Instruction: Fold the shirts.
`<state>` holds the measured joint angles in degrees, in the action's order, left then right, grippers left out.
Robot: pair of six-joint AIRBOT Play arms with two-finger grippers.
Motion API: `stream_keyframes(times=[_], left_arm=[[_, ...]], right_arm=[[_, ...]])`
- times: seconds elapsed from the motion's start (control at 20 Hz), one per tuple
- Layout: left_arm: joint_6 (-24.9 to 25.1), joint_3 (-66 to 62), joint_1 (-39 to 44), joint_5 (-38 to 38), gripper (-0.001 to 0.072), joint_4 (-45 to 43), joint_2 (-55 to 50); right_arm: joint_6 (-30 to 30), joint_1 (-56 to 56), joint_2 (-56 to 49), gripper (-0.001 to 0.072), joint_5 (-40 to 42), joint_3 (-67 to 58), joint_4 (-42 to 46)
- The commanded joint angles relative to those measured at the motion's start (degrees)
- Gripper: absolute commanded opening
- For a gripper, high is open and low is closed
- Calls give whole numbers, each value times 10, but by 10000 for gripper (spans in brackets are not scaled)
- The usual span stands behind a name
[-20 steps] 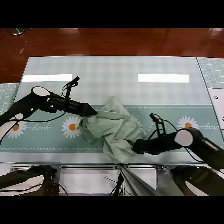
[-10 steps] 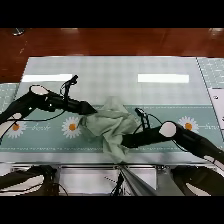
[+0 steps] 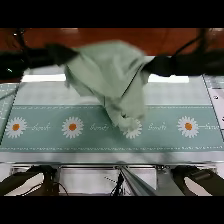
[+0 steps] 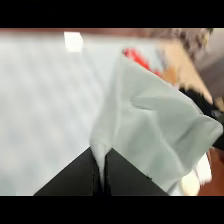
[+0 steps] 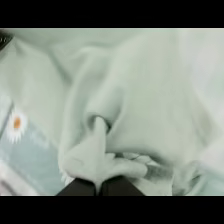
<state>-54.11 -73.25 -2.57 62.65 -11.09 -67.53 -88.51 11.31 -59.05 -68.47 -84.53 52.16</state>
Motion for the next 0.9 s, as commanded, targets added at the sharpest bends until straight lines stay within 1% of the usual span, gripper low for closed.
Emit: stream_keyframes(times=[0.0, 0.1, 0.25, 0.4, 0.5, 0.6, 0.75, 0.8, 0.85], left_arm=[[-50, -151, -63, -26, 24, 26, 36], [-84, -217, -105, -21, 25, 26, 62], [-93, -274, -152, 13, 25, 26, 118], [-92, -280, -155, 46, 25, 26, 176], [-98, -280, -155, 92, 25, 25, 207], [-113, -280, -155, 146, 25, 21, 225], [-143, -280, -155, 203, 25, -38, 236], [-148, -276, -155, 215, 25, -59, 235], [-148, -264, -155, 217, 25, -64, 235]], right_arm=[[8, -70, 1, 22, -113, -233, 29], [7, -70, 12, 22, -155, -305, 45], [11, -70, 67, 22, -184, -320, 54], [21, -70, 117, 22, -186, -320, 54], [22, -70, 142, 22, -186, -320, 54], [22, -70, 158, 22, -188, -320, 54], [22, -70, 163, 21, -222, -314, 52], [22, -70, 163, 22, -234, -305, 52], [24, -70, 163, 22, -243, -293, 54]])
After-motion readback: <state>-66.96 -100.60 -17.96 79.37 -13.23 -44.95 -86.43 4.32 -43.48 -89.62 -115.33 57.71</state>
